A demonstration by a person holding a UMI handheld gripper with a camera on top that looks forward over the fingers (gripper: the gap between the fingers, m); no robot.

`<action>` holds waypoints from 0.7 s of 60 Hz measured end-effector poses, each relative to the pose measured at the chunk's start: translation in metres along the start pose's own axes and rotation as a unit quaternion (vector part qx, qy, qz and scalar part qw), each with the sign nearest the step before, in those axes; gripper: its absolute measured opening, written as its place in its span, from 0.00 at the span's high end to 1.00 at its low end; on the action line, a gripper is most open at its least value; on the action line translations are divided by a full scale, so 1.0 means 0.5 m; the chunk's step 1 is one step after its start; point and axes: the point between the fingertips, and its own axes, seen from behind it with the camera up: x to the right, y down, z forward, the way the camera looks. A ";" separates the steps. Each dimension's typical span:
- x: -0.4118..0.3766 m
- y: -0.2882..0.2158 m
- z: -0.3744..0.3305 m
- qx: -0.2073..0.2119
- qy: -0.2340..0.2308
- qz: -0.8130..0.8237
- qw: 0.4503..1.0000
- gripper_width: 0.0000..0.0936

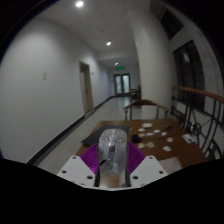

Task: Arrange mouse

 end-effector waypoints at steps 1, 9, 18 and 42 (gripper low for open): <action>0.028 -0.008 -0.008 0.005 0.010 0.001 1.000 0.64; 0.209 0.069 -0.028 -0.041 0.066 0.018 0.997 0.64; 0.304 0.276 -0.002 -0.148 0.096 0.028 0.984 0.64; 0.320 0.331 -0.069 -0.195 0.050 -0.004 0.980 0.07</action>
